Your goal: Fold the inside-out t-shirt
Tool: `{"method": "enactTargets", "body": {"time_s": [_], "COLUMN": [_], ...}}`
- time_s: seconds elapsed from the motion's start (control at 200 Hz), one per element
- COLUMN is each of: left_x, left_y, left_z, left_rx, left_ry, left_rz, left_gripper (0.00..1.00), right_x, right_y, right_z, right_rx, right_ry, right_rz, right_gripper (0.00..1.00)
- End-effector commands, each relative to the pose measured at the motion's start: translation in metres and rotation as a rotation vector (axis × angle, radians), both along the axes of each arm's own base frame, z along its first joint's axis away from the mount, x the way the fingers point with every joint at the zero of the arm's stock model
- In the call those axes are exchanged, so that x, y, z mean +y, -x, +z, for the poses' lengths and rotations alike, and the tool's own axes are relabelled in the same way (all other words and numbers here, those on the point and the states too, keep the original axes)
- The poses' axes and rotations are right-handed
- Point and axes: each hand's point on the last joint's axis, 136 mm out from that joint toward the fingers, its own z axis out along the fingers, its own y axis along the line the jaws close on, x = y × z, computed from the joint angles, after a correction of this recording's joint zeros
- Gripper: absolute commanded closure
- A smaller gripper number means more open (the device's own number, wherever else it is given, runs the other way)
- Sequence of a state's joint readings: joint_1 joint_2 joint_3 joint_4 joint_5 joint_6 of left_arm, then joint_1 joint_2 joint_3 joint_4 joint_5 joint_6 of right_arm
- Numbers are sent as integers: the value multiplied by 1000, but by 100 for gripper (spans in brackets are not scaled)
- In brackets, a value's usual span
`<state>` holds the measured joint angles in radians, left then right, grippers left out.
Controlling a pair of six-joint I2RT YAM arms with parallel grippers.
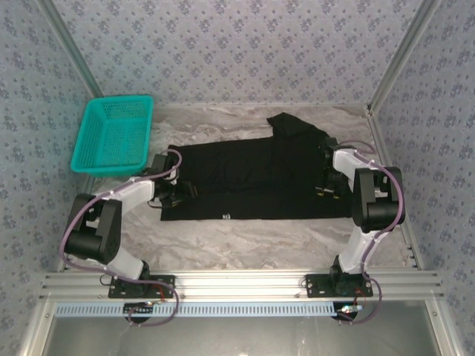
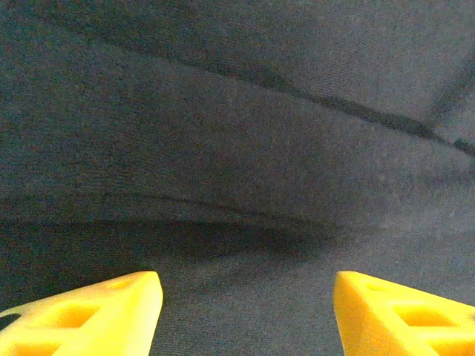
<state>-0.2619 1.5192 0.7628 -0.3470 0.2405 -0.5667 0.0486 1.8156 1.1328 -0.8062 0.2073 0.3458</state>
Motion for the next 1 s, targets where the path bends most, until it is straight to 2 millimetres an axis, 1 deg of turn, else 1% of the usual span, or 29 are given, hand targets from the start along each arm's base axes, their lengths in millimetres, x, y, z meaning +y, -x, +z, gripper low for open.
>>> {"method": "enactTargets", "body": {"time_s": [0.0, 0.05, 0.09, 0.14, 0.185, 0.255, 0.325, 0.355, 0.395, 0.425, 0.5, 0.51, 0.525, 0.595, 0.66, 0.67, 0.675, 0.68, 0.685, 0.695, 0.734, 0.754, 0.784, 0.804, 0.824, 0.849, 0.854, 0.894, 0.994], "left_x": [14, 17, 20, 23, 21, 14, 8, 8, 10, 11, 13, 13, 13, 15, 15, 15, 15, 14, 14, 13, 10, 9, 8, 7, 7, 7, 7, 7, 5], "left_y": [64, 80, 92, 103, 106, 103, 84, 73, 55, 39, 1, -5, -13, -42, -63, -66, -67, -68, -69, -71, -77, -79, -81, -83, -84, -84, -84, -85, -85], "left_z": [-24, -26, -26, -23, -16, -1, 21, 31, 47, 60, 84, 87, 90, 99, 106, 108, 109, 108, 109, 109, 113, 113, 113, 113, 112, 111, 111, 108, 102], "left_rx": [185, 211, 227, 233, 207, 165, 73, 26, -39, -93, -202, -219, -240, -292, -330, -336, -340, -338, -340, -341, -352, -353, -353, -353, -349, -344, -343, -334, -320], "left_ry": [-58, -63, -71, -82, -84, -54, -31, -45, -76, -91, -120, -118, -117, -115, -116, -116, -114, -115, -114, -113, -109, -109, -110, -110, -113, -118, -118, -120, -118], "left_rz": [1, 6, 14, 24, 25, 32, 24, 15, 10, 11, 29, 32, 35, 78, 99, 100, 100, 100, 99, 97, 92, 87, 84, 81, 80, 76, 76, 73, 66], "left_gripper": [36, 36, 36, 36, 35, 35, 32, 31, 31, 30, 29, 30, 29, 29, 29, 29, 30, 29, 29, 29, 29, 29, 29, 30, 30, 30, 30, 30, 30], "right_x": [-19, -13, -12, -12, -11, -15, -23, -22, -13, -1, 32, 35, 40, 59, 71, 73, 74, 75, 75, 79, 85, 89, 94, 97, 99, 101, 102, 105, 116], "right_y": [72, 74, 76, 81, 86, 88, 76, 60, 40, 19, -32, -35, -50, -89, -121, -124, -124, -130, -130, -139, -152, -158, -169, -174, -180, -184, -186, -191, -204], "right_z": [-8, -7, -2, 2, 5, 15, 37, 46, 57, 66, 85, 85, 91, 102, 103, 100, 96, 102, 102, 104, 104, 95, 93, 87, 88, 80, 82, 72, 58], "right_rx": [275, 254, 241, 233, 220, 169, 58, -18, -115, -206, -417, -426, -487, -610, -643, -634, -627, -640, -640, -646, -642, -622, -618, -601, -598, -574, -576, -539, -508], "right_ry": [138, 112, 125, 135, 127, 146, 192, 184, 142, 85, -71, -87, -111, -196, -235, -239, -239, -243, -243, -250, -249, -247, -246, -246, -242, -232, -231, -220, -228], "right_rz": [-5, -6, -16, -34, -49, -75, -74, -54, -20, 11, 94, 103, 112, 130, 133, 134, 135, 137, 137, 141, 146, 148, 155, 159, 159, 155, 155, 155, 149], "right_gripper": [55, 55, 55, 55, 55, 55, 54, 53, 52, 52, 49, 49, 48, 42, 39, 39, 39, 39, 39, 39, 39, 39, 39, 39, 39, 39, 39, 39, 39]}}
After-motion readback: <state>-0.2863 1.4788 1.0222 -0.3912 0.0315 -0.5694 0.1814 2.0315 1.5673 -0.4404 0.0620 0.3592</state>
